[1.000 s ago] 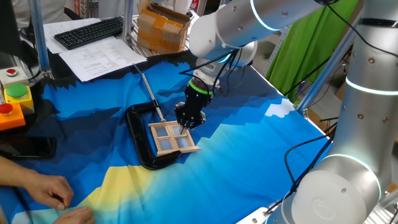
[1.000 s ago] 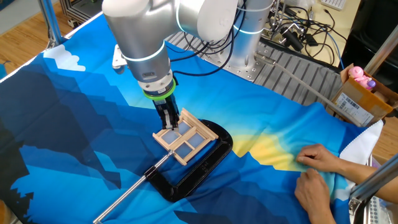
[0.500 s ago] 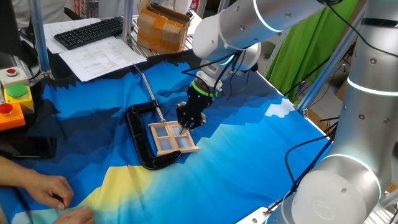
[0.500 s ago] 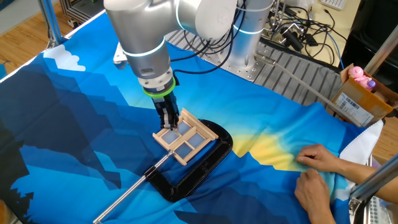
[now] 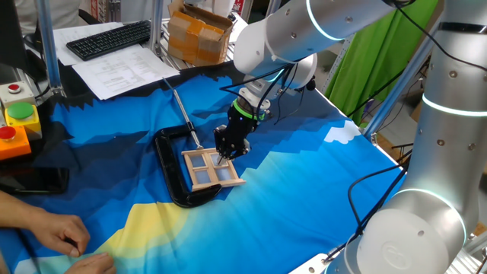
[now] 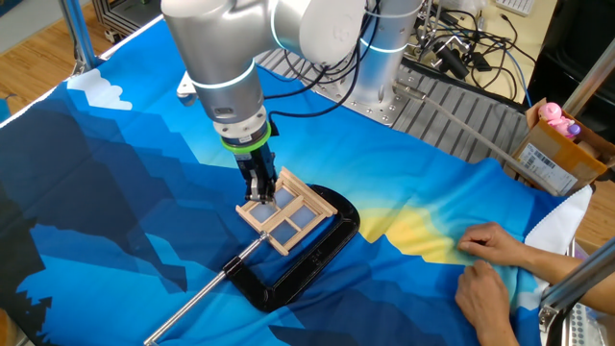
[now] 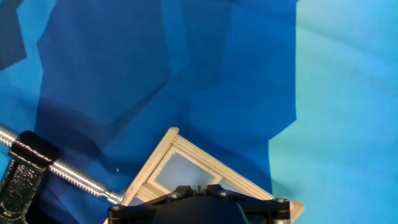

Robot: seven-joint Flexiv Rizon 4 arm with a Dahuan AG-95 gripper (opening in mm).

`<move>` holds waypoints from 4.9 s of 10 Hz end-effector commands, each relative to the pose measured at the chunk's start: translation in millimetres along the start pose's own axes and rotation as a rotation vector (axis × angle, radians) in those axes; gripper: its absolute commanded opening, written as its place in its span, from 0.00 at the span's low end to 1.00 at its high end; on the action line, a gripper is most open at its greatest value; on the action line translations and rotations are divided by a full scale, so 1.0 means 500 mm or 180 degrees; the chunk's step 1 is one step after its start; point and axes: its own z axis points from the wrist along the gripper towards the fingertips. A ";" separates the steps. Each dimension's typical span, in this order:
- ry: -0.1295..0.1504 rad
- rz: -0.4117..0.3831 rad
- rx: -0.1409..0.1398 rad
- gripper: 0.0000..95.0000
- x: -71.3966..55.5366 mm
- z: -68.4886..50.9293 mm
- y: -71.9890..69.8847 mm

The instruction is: Open a sliding window

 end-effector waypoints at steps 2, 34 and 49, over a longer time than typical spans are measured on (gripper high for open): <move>0.0014 0.0020 -0.0004 0.00 0.001 -0.001 -0.001; 0.0016 0.0172 0.0002 0.00 0.010 0.003 -0.007; -0.0337 0.0590 -0.0147 0.00 0.006 0.003 -0.002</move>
